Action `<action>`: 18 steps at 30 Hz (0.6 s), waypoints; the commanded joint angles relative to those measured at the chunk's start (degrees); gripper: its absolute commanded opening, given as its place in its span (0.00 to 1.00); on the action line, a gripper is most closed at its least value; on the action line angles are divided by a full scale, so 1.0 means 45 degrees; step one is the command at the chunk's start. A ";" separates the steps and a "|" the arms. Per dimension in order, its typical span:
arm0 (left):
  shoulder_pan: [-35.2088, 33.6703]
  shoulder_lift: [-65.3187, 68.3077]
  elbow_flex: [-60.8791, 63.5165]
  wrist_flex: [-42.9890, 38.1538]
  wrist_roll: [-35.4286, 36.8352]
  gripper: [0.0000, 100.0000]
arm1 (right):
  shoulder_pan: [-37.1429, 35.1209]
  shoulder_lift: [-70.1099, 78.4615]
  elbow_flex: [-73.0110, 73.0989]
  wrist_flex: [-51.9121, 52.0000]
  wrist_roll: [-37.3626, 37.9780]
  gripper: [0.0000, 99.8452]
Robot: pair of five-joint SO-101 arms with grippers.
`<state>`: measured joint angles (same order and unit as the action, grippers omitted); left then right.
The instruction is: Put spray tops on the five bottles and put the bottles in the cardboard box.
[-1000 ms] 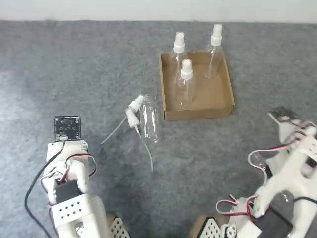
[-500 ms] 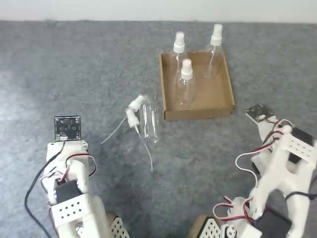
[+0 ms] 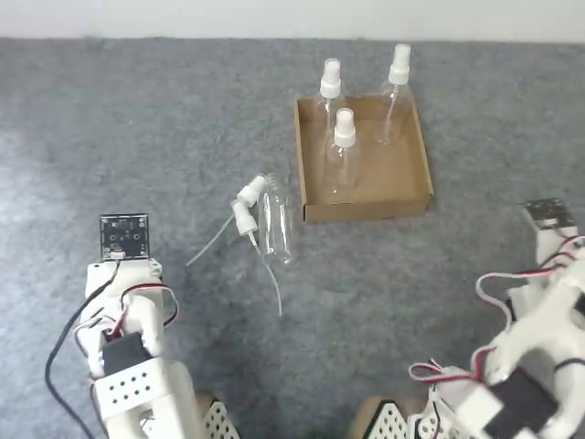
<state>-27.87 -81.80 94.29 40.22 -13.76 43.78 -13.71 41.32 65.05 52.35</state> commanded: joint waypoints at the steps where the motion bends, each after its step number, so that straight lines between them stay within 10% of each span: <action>1: 0.0078 -0.0078 -0.0147 -0.0293 -0.0117 0.01 | 0.0440 0.2393 -0.2520 0.0811 -0.0410 0.06; 18: 0.4181 0.3692 -0.8938 0.6779 -0.0547 0.01 | 0.0908 0.4523 -0.3614 0.0068 -0.0332 0.13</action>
<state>-12.57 -77.85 66.42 68.70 -20.70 46.86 2.81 23.91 67.34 50.86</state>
